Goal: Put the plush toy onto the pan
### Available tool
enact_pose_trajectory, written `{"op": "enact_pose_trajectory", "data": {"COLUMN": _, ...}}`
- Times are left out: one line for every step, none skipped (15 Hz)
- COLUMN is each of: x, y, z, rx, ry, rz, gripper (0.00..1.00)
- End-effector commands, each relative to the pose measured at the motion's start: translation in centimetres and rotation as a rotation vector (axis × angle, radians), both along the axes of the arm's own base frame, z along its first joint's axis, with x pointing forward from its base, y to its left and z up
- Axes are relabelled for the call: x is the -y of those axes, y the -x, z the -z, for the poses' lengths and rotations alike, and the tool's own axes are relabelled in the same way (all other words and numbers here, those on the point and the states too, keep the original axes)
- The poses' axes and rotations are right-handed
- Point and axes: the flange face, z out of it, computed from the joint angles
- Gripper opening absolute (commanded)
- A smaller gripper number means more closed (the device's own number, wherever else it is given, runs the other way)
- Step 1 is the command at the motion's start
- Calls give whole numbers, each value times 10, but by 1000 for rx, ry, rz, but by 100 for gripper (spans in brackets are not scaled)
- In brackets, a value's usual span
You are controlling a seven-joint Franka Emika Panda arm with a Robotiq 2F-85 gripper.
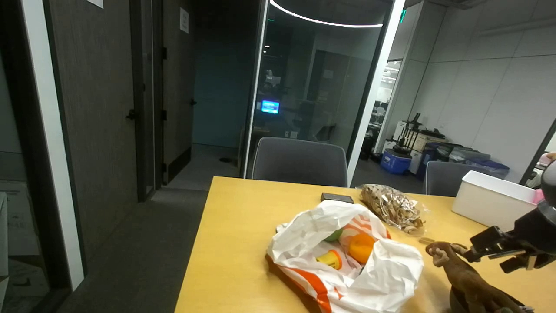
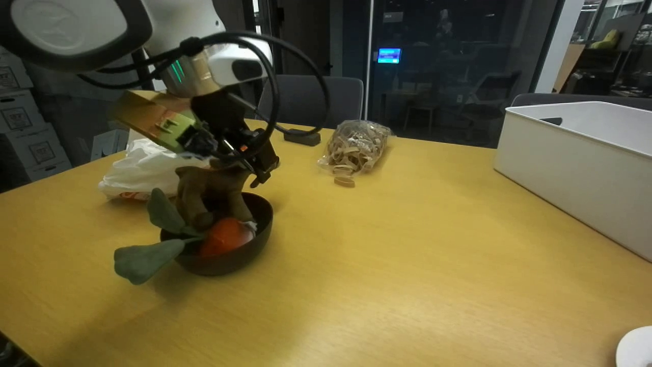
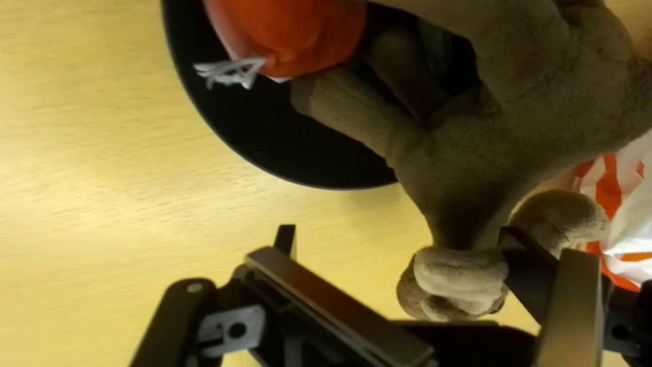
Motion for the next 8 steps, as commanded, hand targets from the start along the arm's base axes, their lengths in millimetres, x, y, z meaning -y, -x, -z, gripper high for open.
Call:
{"op": "enact_pose_trajectory", "data": {"x": 3, "y": 24, "z": -47, "rx": -90, "ry": 164, "rz": 84, "gripper": 100}}
{"op": "enact_pose_trajectory", "data": {"x": 4, "y": 28, "z": -62, "rx": -93, "ry": 174, "rz": 94, "gripper": 100}}
{"op": "enact_pose_trajectory", "data": {"x": 7, "y": 12, "z": -25, "rx": -104, "ry": 124, "rz": 47, "gripper": 100}}
{"op": "enact_pose_trajectory", "data": {"x": 8, "y": 17, "z": -39, "rx": -110, "ry": 150, "rz": 66, "gripper": 100}}
{"op": "enact_pose_trajectory", "data": {"x": 7, "y": 21, "z": -49, "rx": -105, "ry": 161, "rz": 75, "gripper": 100}}
{"op": "enact_pose_trajectory", "data": {"x": 6, "y": 24, "z": -55, "rx": -100, "ry": 166, "rz": 79, "gripper": 100}}
{"op": "enact_pose_trajectory", "data": {"x": 6, "y": 26, "z": -57, "rx": -96, "ry": 167, "rz": 82, "gripper": 100}}
{"op": "enact_pose_trajectory", "data": {"x": 6, "y": 26, "z": -57, "rx": -96, "ry": 167, "rz": 82, "gripper": 100}}
